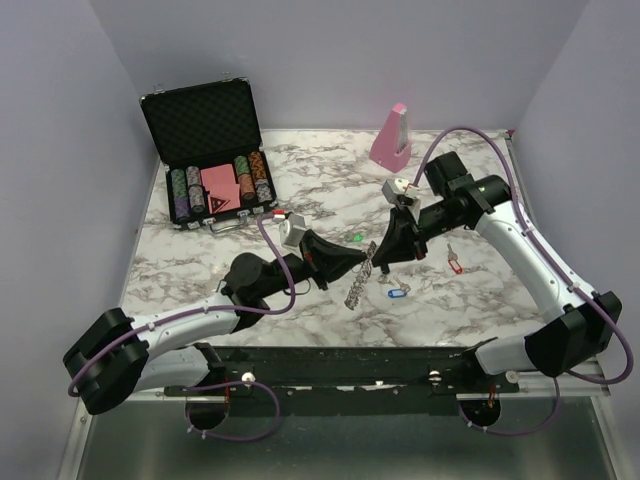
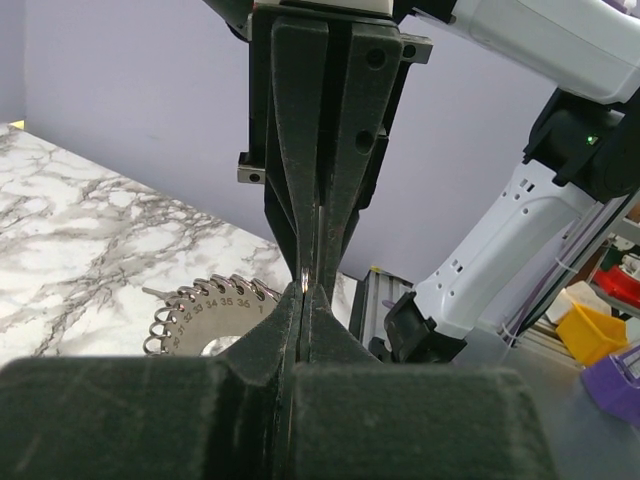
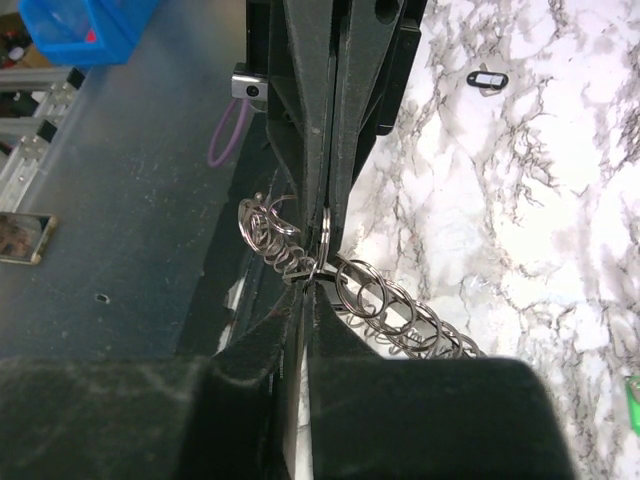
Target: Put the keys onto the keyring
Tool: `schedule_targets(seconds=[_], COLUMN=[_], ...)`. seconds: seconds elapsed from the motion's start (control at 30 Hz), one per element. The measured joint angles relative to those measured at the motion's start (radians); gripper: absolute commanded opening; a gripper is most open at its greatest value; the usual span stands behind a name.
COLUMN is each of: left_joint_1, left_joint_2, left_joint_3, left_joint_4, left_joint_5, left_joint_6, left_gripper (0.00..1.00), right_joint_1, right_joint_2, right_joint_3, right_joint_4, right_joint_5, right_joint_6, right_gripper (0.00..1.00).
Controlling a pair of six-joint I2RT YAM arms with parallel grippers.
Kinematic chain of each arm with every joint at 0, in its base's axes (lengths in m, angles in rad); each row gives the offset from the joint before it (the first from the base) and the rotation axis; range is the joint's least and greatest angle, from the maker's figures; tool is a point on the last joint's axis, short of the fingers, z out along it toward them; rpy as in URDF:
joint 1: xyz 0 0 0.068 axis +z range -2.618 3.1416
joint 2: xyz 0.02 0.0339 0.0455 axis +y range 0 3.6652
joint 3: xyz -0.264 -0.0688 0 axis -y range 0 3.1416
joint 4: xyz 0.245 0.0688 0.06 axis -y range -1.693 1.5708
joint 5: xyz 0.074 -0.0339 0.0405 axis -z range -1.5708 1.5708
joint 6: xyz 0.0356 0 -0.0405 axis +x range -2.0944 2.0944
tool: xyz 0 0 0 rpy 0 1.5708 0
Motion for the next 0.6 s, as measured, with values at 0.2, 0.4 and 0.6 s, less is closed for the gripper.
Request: schedule_targets(seconds=[0.2, 0.4, 0.6], left_joint_1=[-0.002, 0.002, 0.01], left_joint_2=[-0.01, -0.018, -0.019], left_joint_3=[0.0, 0.0, -0.002], left_joint_4=[-0.029, -0.046, -0.033], left_joint_5=[0.0, 0.04, 0.094], left_joint_6=[0.013, 0.027, 0.027], left_gripper=[0.0, 0.0, 0.0], right_joint_1=[0.0, 0.0, 0.0], right_joint_2=[-0.02, -0.029, -0.03], right_joint_3=[0.0, 0.004, 0.004], right_joint_4=[-0.003, -0.019, -0.018], right_joint_5=[0.006, 0.006, 0.006], right_joint_6=[0.0, -0.016, -0.015], right_gripper=[0.29, 0.29, 0.29])
